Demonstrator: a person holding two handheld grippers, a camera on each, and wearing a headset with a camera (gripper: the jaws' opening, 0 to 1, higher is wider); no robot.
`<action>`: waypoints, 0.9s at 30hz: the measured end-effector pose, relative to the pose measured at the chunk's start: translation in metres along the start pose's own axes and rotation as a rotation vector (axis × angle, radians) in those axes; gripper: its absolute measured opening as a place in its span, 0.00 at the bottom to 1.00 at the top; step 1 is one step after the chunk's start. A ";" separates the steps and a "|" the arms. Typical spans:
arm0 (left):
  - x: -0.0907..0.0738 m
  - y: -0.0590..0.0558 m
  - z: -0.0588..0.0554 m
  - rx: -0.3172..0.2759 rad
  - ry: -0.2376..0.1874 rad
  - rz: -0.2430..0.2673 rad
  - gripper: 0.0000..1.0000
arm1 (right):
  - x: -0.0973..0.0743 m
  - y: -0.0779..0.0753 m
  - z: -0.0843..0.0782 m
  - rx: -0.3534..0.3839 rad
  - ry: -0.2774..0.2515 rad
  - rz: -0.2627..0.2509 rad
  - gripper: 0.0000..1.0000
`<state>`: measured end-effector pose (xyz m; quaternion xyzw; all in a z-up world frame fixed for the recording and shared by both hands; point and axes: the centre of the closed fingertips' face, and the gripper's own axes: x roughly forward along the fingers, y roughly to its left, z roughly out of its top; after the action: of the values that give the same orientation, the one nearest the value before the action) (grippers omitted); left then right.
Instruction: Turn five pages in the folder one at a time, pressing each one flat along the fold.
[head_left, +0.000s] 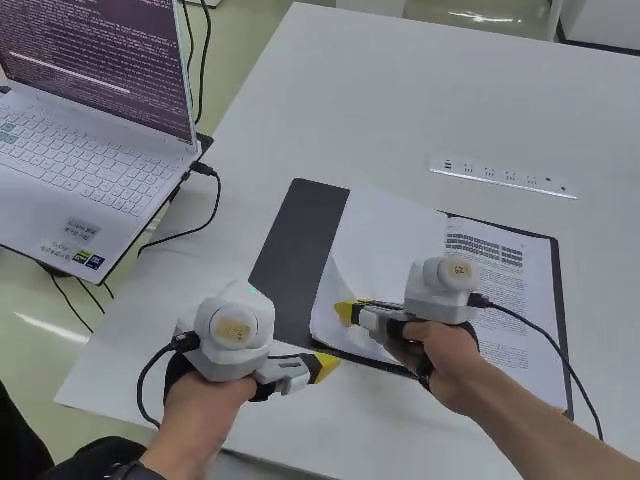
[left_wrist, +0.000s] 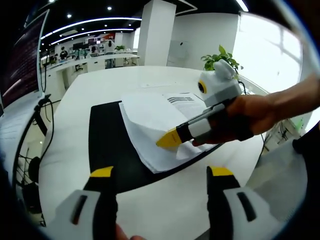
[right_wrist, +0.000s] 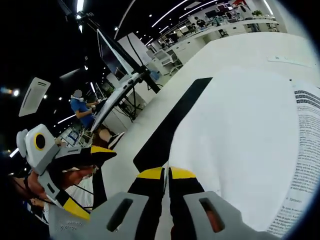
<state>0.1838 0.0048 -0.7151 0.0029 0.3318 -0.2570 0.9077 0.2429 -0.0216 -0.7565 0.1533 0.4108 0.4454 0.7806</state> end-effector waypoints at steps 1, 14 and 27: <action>0.000 0.001 -0.001 0.002 0.004 0.002 0.73 | 0.003 -0.001 0.000 0.010 -0.003 -0.004 0.01; 0.000 0.009 -0.007 -0.025 0.019 0.012 0.73 | 0.019 -0.023 -0.021 0.108 0.019 -0.034 0.00; 0.001 0.006 -0.010 -0.038 0.022 0.000 0.73 | 0.018 -0.018 -0.021 0.173 -0.026 -0.017 0.04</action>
<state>0.1808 0.0114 -0.7245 -0.0115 0.3464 -0.2504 0.9040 0.2416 -0.0193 -0.7893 0.2225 0.4389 0.3997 0.7734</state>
